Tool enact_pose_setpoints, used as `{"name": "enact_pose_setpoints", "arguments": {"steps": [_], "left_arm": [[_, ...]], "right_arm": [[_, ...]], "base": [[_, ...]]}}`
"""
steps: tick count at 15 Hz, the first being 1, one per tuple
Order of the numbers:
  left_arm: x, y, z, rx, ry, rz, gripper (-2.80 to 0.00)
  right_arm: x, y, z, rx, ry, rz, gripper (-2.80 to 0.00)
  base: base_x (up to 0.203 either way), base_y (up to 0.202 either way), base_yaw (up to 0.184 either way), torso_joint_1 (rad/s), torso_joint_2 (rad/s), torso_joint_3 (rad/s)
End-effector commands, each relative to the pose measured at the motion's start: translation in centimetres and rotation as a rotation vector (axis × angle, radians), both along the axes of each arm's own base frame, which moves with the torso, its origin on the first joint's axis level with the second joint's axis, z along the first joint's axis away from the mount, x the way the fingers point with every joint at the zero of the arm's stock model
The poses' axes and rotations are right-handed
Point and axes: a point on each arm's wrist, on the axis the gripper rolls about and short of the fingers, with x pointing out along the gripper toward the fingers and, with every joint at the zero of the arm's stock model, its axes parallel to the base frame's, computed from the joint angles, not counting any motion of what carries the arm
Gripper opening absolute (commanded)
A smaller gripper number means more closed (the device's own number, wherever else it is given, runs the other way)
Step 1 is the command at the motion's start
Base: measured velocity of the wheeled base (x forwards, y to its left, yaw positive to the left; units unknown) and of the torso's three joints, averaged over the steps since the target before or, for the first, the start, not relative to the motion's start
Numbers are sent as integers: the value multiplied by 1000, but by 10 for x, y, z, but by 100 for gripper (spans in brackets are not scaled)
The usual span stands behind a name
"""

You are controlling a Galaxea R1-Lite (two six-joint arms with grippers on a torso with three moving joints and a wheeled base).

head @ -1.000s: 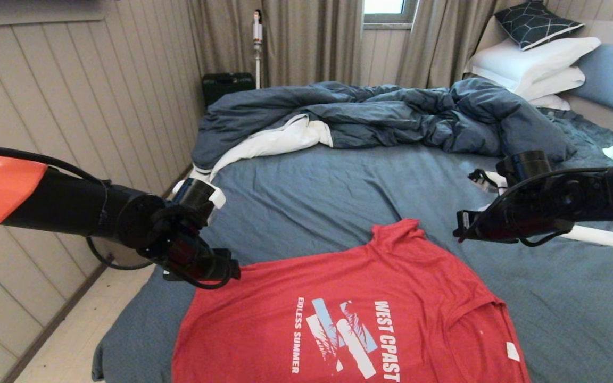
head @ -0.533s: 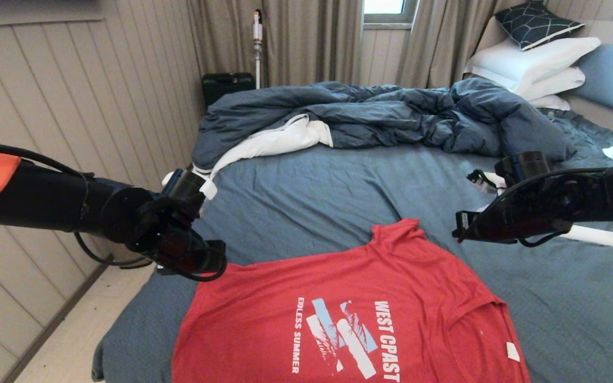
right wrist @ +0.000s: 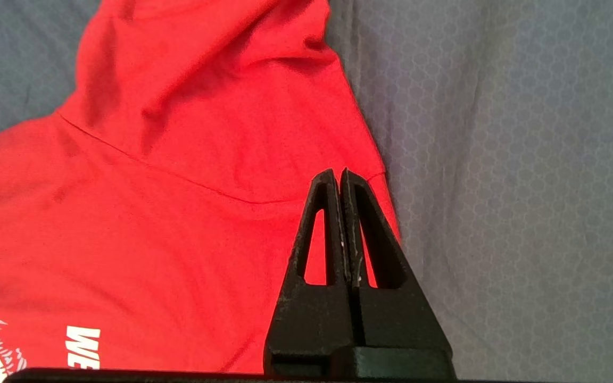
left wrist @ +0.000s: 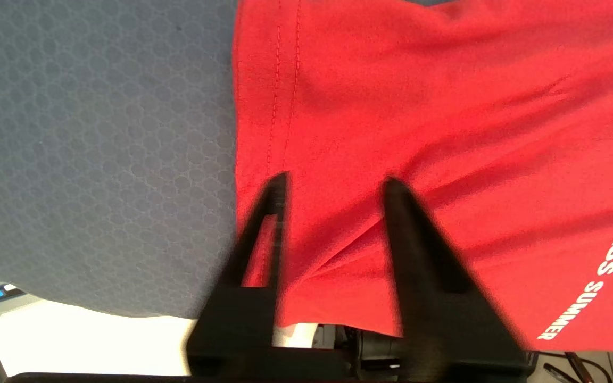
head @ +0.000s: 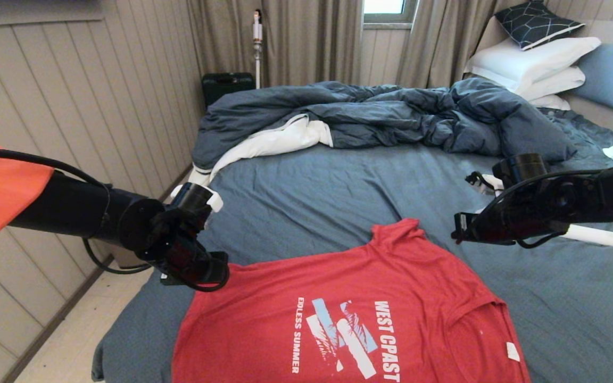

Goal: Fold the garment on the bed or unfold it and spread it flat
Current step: Unford the red T-shirt

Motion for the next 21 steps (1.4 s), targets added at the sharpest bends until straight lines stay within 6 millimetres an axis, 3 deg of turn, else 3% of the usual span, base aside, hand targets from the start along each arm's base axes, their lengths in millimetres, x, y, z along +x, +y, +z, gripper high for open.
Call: {"name": "enact_pose_setpoints", "arguments": {"steps": [1,7,11,14,15,21], "left_arm": [[1,0,-2,3,6,3,0],[11,-5,-12,1,13,15,0],[33,0,-30,1,-1,71,0],[34,1,-31,-3,2,75,0],[34,1,-32,-4,8,81,-280],[35,2,-36,-12,15,85,-280]], "right_arm": [[1,0,-4,2,10,1,-280],[9,-1,-16,2,36,-2,-280],[11,0,-20,3,47,1,-280],[19,0,-38,5,88,-1,-280],[20,0,-38,3,85,2,-280],[26,0,-35,-23,62,25,-280]], "base": [[0,0,0,0,0,0],[0,0,0,0,0,0],[0,0,0,0,0,0],[0,0,0,0,0,0],[0,0,0,0,0,0],[0,0,0,0,0,0]]}}
